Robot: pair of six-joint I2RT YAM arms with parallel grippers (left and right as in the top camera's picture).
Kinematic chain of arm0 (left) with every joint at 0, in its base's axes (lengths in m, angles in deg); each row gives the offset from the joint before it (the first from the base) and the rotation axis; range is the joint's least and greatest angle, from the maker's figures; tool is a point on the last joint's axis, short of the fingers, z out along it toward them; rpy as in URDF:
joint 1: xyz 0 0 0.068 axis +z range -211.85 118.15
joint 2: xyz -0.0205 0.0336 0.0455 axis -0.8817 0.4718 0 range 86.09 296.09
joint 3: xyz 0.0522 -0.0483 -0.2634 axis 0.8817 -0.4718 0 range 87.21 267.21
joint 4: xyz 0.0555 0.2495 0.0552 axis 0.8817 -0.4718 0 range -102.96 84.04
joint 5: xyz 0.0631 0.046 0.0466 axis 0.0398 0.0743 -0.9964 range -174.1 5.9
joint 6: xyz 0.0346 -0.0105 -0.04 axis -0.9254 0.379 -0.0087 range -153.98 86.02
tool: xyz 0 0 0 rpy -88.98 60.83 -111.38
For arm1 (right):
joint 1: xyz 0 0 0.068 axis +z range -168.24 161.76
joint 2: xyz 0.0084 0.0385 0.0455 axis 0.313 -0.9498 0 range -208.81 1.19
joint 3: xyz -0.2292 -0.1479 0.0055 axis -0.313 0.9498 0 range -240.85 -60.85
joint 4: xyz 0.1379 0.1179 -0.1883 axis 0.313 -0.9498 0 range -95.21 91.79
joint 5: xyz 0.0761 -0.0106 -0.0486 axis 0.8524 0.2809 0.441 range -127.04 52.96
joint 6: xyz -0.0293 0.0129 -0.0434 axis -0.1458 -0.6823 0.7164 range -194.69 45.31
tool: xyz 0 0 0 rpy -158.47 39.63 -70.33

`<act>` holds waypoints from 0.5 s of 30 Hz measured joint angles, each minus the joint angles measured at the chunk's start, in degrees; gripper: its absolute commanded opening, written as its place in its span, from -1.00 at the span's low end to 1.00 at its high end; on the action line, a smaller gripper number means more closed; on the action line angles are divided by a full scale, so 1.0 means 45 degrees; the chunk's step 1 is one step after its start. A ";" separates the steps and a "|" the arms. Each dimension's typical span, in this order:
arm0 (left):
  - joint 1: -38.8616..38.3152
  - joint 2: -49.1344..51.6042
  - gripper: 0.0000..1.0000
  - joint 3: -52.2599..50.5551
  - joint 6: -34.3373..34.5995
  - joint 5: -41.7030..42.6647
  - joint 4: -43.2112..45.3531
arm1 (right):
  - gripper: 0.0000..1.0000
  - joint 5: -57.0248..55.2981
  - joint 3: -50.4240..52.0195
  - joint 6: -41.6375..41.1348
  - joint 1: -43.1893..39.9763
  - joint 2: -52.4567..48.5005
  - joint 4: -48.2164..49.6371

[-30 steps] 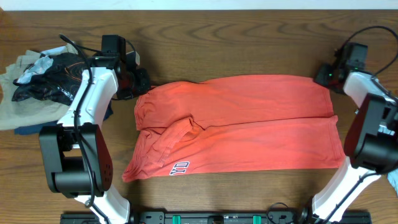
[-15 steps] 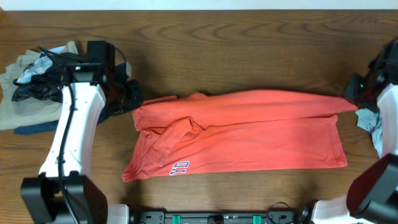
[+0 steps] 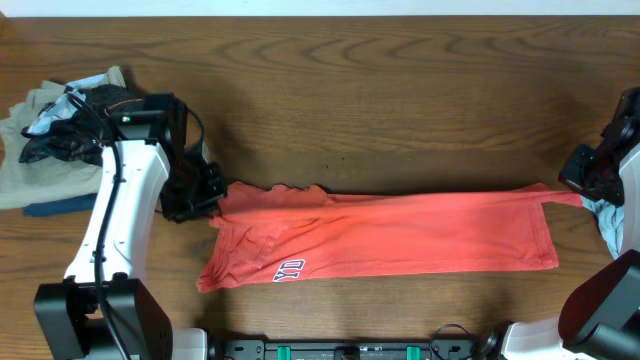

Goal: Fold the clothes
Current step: 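Fold the far edge toward the near edge with both grippers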

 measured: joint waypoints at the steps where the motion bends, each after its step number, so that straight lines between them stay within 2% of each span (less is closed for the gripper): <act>1: 0.0000 0.0000 -0.88 -0.0233 0.0000 -0.0039 -0.0005 | -0.97 -0.0068 0.0000 0.0000 0.0000 -0.0005 -0.0087; 12: 0.0000 0.0005 -0.88 -0.1749 0.0005 -0.0476 -0.0427 | -0.97 -0.0457 0.0005 0.0000 0.0000 -0.0005 -0.0942; 13: 0.0000 0.0005 -0.88 -0.1778 0.0000 -0.0563 -0.0593 | -0.95 -0.0481 0.0005 0.0005 0.0000 -0.0005 -0.1001; 15: 0.0000 0.0005 -0.88 -0.1787 0.0005 -0.0724 -0.0860 | -0.68 -0.0539 0.0005 -0.0024 0.0000 -0.0005 -0.1141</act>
